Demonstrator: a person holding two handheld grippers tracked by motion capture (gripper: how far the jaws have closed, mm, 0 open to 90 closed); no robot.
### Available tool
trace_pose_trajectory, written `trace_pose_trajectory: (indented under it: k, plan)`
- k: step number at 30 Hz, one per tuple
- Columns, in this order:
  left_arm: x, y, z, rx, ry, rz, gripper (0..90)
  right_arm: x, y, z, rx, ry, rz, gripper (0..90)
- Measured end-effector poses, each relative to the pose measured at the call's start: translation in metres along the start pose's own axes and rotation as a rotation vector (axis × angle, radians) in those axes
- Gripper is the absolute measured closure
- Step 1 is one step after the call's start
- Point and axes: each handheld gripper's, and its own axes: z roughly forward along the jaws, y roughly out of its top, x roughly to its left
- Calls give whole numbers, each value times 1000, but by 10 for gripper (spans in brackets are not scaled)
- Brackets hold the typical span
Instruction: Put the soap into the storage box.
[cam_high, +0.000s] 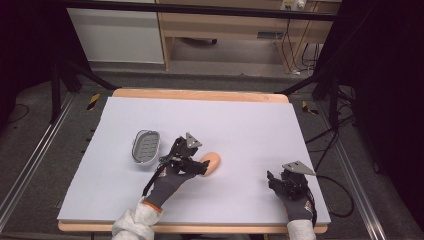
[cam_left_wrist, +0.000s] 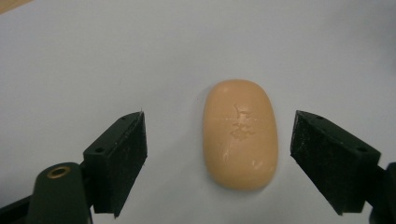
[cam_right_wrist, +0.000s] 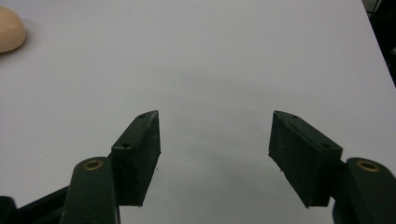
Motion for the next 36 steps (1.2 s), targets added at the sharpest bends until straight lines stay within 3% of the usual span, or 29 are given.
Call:
trace_pose_trajectory:
  k: [12,36]
  plan:
    - [-8,3,14,38,-12,18,166,0,0,0,-4,12,9,355]
    - [-16,1,42,107,2,37,153,0,0,0,-1,19,10,365]
